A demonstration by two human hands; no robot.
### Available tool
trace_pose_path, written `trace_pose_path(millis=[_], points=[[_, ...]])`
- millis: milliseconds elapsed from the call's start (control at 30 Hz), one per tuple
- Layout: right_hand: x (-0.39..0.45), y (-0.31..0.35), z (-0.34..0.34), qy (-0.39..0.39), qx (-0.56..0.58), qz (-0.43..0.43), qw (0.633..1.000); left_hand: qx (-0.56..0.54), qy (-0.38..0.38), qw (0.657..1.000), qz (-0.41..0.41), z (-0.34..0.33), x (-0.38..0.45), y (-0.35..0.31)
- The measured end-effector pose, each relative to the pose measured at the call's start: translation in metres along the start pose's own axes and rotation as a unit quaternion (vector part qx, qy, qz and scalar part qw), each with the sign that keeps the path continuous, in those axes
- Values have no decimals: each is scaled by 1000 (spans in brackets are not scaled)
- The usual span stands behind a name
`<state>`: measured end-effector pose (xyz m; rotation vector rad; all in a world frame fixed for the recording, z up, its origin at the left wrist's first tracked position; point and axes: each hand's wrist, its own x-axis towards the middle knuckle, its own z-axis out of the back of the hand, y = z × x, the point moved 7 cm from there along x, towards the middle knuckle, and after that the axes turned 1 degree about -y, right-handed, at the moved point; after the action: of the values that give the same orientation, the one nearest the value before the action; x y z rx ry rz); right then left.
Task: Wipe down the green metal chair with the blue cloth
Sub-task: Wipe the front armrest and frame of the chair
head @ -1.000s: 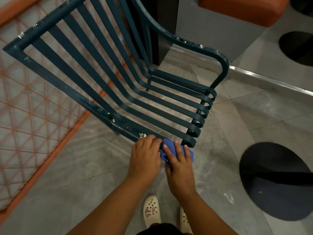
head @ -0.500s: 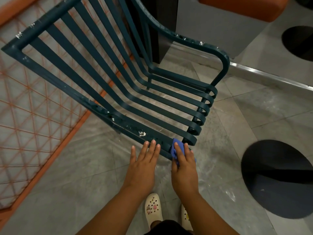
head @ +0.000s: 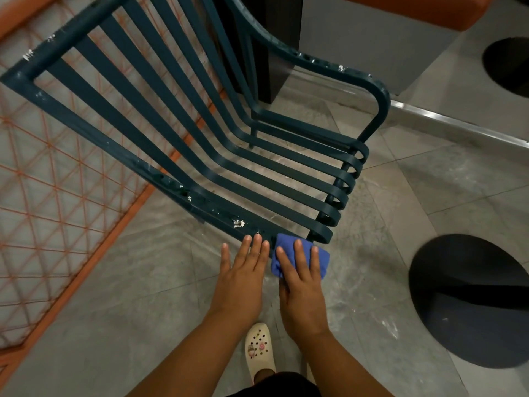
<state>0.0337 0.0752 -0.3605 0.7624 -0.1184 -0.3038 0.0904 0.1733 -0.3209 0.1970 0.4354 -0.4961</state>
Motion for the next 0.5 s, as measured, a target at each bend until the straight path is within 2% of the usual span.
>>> trace_pose_path(millis=[33,100,167,233,300,367,500], points=[[-1,-7,2,10,14,-6,1000,0,0,1000,-1,1,0,0],[7,-20,15,17,109,-86,990,0,3,1000,-4,2,1,-1],[23,-35,21,26,250,-180,951,-1,9,1000,-6,3,1,-2],[36,-51,19,104,328,-278,897,-4,10,1000,-6,2,2,-3],[43,-61,16,194,310,-339,867,-6,6,1000,-5,2,3,-3],[51,-61,15,257,269,-369,852,-20,-3,1000,-7,1,1,-4],[65,-52,13,283,305,-371,830,-64,-41,997,-10,-6,1,-4]])
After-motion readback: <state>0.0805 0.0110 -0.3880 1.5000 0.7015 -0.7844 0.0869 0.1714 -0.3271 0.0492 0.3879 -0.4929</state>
